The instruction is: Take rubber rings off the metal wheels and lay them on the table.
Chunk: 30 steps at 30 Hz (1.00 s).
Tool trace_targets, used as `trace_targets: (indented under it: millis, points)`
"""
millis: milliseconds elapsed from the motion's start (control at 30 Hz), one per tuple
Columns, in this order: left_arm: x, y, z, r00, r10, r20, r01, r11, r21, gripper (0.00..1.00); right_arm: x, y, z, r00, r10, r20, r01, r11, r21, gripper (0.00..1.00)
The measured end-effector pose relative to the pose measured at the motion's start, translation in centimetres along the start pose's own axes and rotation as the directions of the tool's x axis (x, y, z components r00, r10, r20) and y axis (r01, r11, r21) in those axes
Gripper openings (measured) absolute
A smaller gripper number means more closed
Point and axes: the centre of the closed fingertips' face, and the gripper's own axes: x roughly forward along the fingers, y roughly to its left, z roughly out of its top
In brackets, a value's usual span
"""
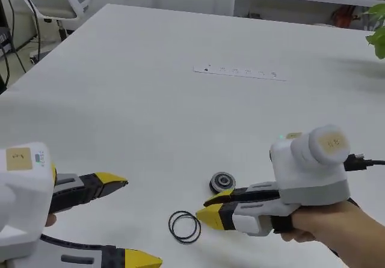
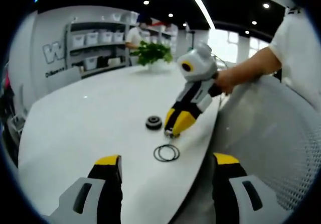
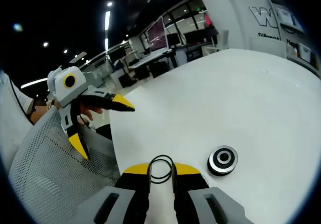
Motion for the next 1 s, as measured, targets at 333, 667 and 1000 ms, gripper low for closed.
trace_targets:
  millis: [333, 667, 1000]
  points:
    - [0.0, 0.0, 0.3, 1.0, -0.002, 0.009, 0.002, 1.0, 0.003, 0.75, -1.6, -0.6, 2.4, 0.9962, -0.031, 0.082, 0.032, 0.999, -0.016, 0.2]
    - [-0.2, 0.0, 1.1, 0.9996, -0.024, 0.016, 0.023, 0.998, 0.053, 0.78, -4.0, -1.4, 5.5, 0.9874, -0.062, 0.146, 0.076, 0.992, -0.096, 0.22]
    - [-0.6, 1.7, 3.1, 0.9997, -0.015, 0.021, 0.012, 0.994, 0.112, 0.77, -7.1, -5.0, 8.5, 0.9616, -0.159, 0.224, 0.184, 0.978, -0.096, 0.21]
